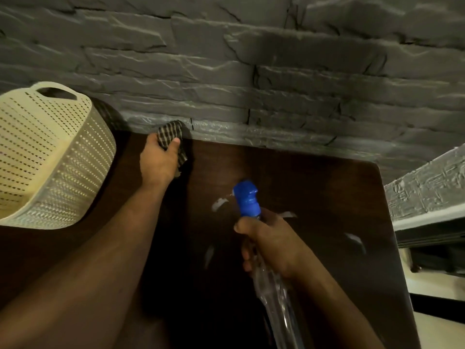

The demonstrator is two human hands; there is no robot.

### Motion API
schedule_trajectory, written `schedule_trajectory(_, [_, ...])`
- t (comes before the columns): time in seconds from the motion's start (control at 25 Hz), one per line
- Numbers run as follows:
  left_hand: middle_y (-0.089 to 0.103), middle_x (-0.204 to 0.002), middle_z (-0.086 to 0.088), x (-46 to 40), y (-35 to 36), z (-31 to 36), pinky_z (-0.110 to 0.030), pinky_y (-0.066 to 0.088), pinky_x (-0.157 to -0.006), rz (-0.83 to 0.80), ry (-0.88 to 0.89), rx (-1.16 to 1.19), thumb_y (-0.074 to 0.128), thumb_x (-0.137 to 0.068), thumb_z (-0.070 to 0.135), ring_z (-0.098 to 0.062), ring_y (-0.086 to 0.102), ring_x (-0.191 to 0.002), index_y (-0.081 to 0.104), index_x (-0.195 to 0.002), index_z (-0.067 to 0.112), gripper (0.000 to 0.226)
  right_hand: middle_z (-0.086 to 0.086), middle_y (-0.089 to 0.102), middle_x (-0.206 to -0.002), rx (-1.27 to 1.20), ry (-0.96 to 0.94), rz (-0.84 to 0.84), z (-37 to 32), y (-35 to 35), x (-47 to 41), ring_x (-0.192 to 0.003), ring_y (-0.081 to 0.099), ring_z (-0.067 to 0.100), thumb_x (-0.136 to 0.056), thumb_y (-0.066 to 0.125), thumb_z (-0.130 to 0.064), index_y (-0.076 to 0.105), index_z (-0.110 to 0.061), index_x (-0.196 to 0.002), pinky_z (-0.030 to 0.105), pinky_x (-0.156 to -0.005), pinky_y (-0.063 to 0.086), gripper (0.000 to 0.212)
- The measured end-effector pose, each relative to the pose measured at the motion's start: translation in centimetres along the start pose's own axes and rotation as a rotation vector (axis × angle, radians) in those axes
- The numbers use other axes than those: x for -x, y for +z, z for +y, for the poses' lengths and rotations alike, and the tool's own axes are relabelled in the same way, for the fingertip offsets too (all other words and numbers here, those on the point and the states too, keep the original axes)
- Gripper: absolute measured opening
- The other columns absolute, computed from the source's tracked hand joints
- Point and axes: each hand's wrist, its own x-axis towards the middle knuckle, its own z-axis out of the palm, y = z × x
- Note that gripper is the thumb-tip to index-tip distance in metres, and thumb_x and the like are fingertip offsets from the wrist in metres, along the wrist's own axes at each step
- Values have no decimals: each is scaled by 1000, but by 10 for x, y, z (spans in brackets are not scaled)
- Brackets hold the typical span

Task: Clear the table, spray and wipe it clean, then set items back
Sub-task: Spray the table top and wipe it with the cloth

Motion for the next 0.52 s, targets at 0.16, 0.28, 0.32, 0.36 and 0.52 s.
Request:
schedule_trajectory(0.16, [60,-101,1,4,25,-5,-33,54,-70,-45,-2,-125,58,-92,39,-17,60,-95,57,-116,16,33,9,61,-65,-20,55,-31,4,-23,-6,-54,58,23,-88,61,-25,51,-20,-113,31,-52,50,27])
schedule_trajectory(0.28, [65,-109,-6,4,45,-13,-42,50,-91,-84,34,-188,56,-92,44,-27,60,-106,58,-118,15,39,12,61,-67,4,32,2,-5,-40,-11,-57,60,26,-89,59,-25,50,-19,-113,36,-56,52,27])
schedule_trajectory(0.32, [65,-113,-8,6,53,-11,-43,48,-94,-97,65,-212,53,-92,48,-28,59,-109,58,-121,15,44,12,61,-67,8,7,17,-9,-44,-15,-57,60,27,-89,59,-25,51,-18,-113,37,-56,51,26])
schedule_trajectory(0.36, [64,-117,-10,10,59,-7,-43,46,-96,-129,127,-232,48,-93,51,-30,58,-112,59,-122,14,48,12,61,-66,5,-20,34,-13,-47,-18,-56,60,27,-89,59,-24,52,-18,-111,37,-57,50,24])
schedule_trajectory(0.52, [49,-144,-5,56,65,-29,-43,24,-115,-296,536,-467,30,-100,45,-25,40,-136,57,-132,16,51,11,60,-65,-32,-90,45,-18,-53,-23,-55,58,25,-89,58,-21,56,-18,-105,38,-58,50,16])
